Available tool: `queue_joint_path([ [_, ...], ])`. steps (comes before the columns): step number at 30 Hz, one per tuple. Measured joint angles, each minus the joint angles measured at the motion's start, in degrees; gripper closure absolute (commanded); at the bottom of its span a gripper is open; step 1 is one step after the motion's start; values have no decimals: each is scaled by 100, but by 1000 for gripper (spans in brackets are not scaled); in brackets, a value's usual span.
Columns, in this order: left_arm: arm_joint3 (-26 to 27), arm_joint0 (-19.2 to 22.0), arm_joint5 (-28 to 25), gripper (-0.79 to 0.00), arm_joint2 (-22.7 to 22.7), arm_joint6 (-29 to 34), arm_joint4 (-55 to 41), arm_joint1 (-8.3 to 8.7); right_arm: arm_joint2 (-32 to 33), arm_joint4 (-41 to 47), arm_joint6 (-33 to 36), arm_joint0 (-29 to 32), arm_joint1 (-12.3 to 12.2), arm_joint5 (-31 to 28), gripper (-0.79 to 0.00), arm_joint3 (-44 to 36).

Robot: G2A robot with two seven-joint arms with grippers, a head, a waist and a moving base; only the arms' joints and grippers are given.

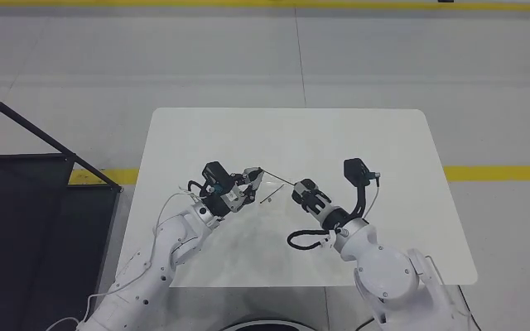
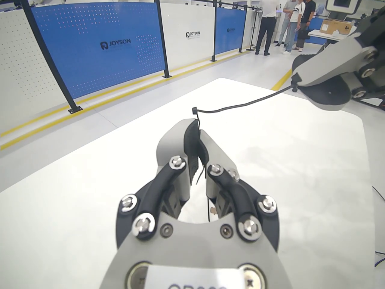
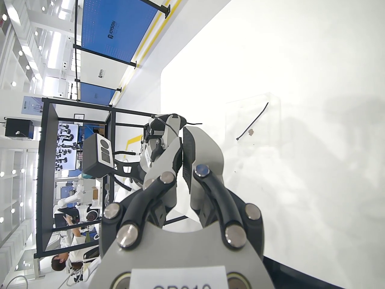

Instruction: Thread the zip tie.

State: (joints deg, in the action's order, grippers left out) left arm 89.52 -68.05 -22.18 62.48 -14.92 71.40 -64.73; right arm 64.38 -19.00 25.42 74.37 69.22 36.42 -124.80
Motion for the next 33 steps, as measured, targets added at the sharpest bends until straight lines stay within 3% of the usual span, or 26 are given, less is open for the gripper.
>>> queue_joint_path([
  [33,0,0,0,0,0,0,0,0,-131,117,-141,-102,118,37,0,-67],
])
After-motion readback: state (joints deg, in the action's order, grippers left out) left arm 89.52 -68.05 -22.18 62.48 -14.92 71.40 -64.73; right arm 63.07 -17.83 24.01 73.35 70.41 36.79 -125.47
